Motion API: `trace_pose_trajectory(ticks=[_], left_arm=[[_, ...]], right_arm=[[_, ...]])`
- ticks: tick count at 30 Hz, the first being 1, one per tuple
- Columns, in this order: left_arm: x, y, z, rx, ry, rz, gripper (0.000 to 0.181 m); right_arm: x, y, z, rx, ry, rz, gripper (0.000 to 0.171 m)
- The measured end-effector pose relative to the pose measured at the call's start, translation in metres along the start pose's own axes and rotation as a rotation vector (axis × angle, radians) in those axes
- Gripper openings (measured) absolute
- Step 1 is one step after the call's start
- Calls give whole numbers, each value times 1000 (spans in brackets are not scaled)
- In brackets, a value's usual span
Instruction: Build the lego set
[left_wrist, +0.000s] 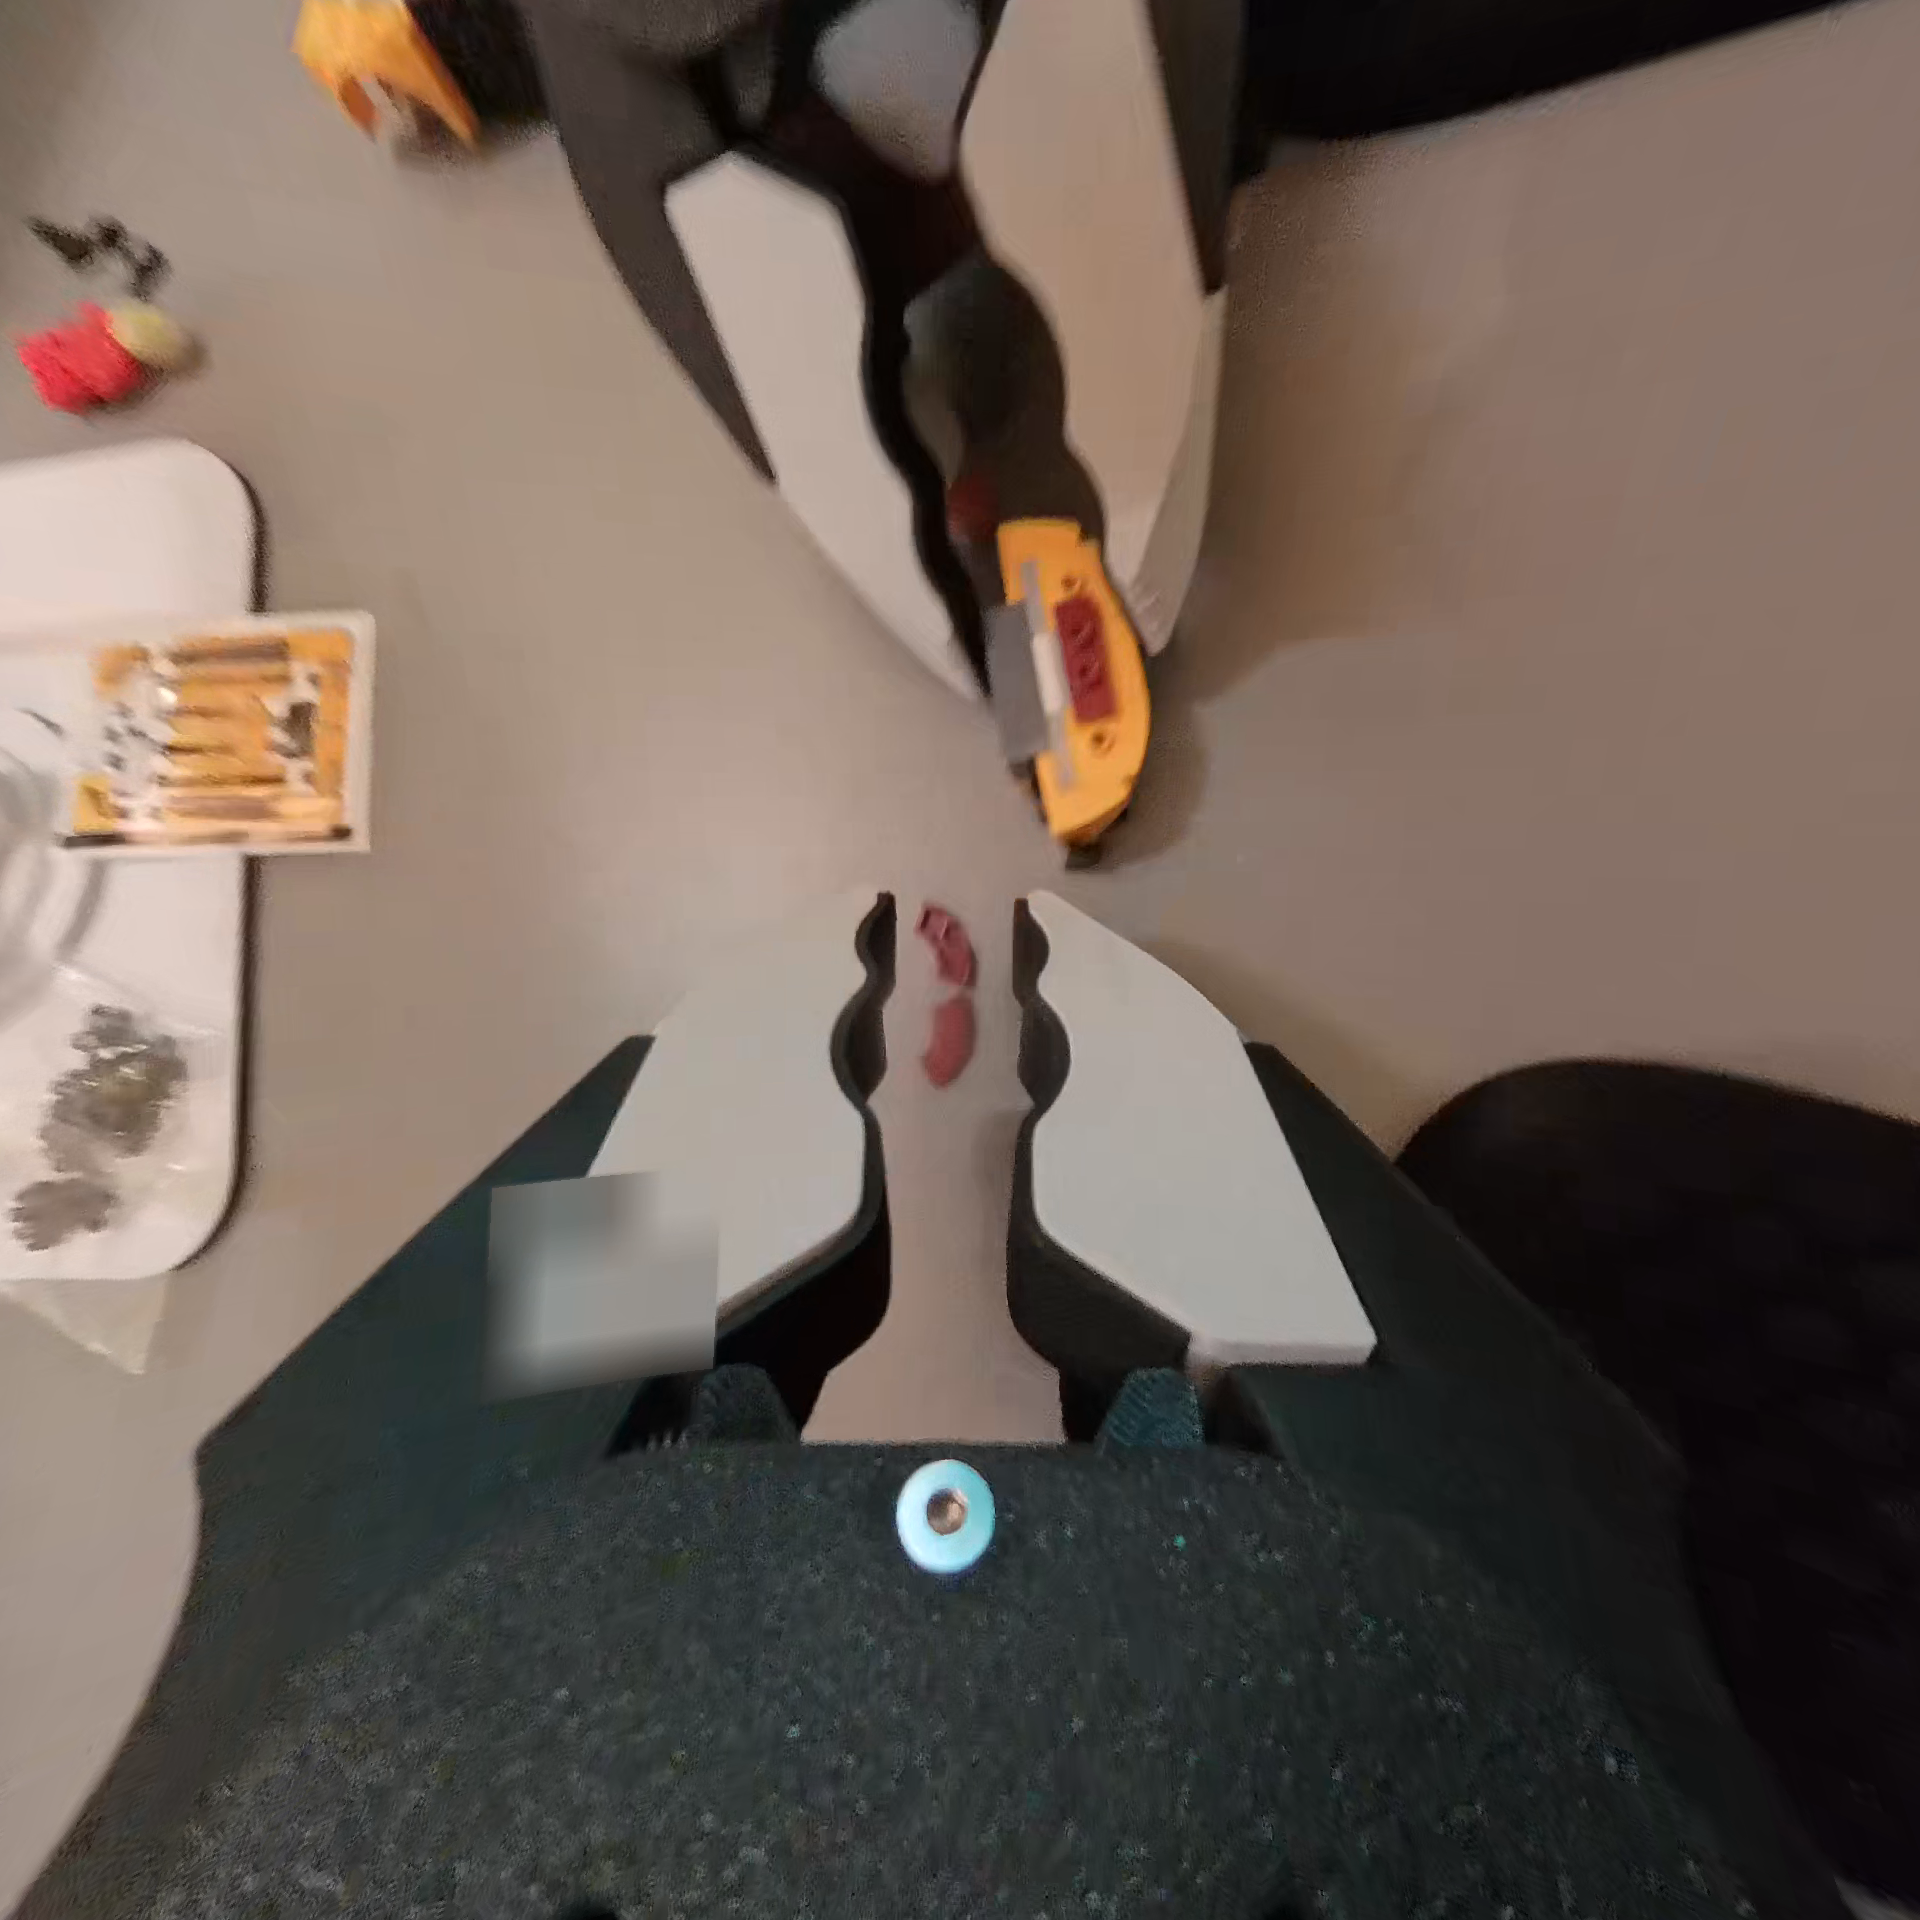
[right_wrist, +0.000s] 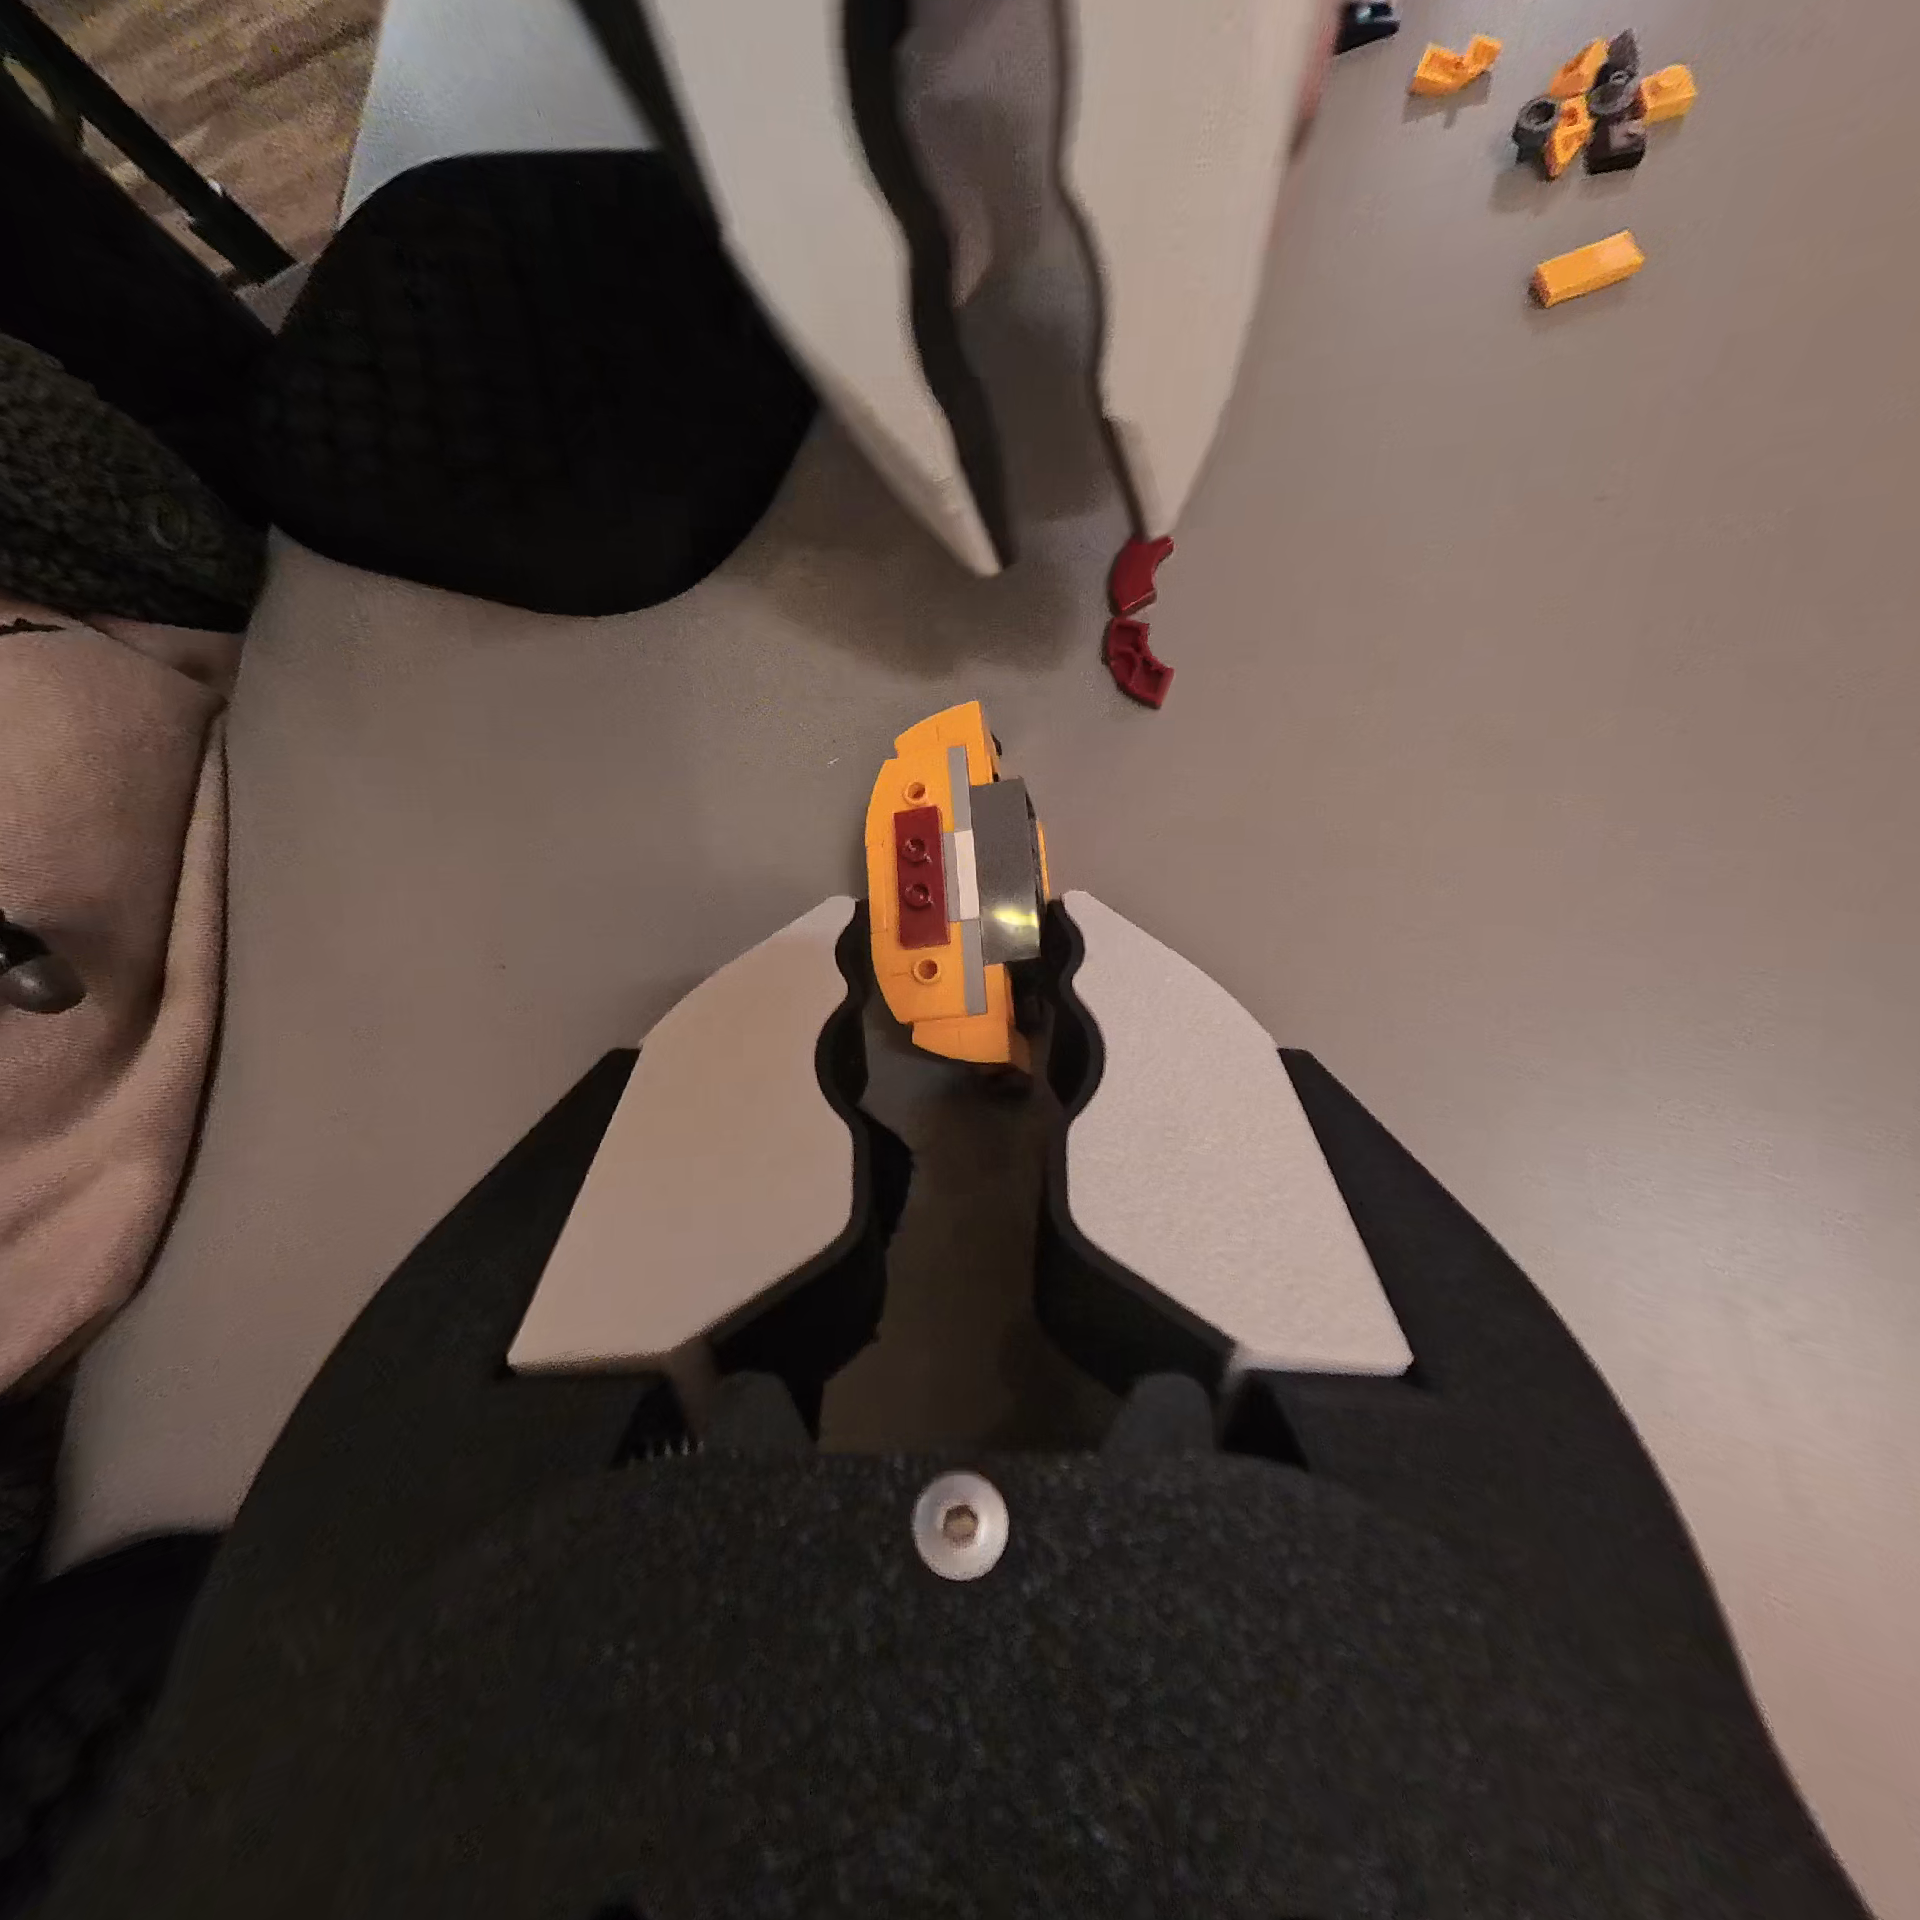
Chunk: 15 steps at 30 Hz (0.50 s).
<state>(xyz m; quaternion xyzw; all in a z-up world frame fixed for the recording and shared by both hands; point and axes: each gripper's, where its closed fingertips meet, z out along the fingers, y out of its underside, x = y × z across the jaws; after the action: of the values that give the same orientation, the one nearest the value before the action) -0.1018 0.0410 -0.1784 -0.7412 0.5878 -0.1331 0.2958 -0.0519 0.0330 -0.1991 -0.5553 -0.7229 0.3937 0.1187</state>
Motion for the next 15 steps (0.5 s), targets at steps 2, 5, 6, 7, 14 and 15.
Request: trace_pose_trajectory(ticks=[2, 5, 6, 7, 14, 15], left_arm=[[-9, 11, 2, -40, 32, -2, 20], [-7, 19, 10, -100, 76, 18, 19], [-4, 21, 14, -126, 88, 20, 19], [-3, 24, 18, -151, 93, 22, 19], [0, 27, 26, -188, 94, -30, 8], [0, 27, 26, -188, 89, -34, 7]], right_arm=[[-1, 2, -1, -13, 0, -10, 32], [-1, 4, -3, -25, 1, -23, 32], [-1, 4, -3, -25, 1, -25, 32], [-1, 4, -3, -24, 3, -27, 31], [5, 3, -4, -24, 51, -53, 32], [5, 3, -4, -26, 58, -63, 32]])
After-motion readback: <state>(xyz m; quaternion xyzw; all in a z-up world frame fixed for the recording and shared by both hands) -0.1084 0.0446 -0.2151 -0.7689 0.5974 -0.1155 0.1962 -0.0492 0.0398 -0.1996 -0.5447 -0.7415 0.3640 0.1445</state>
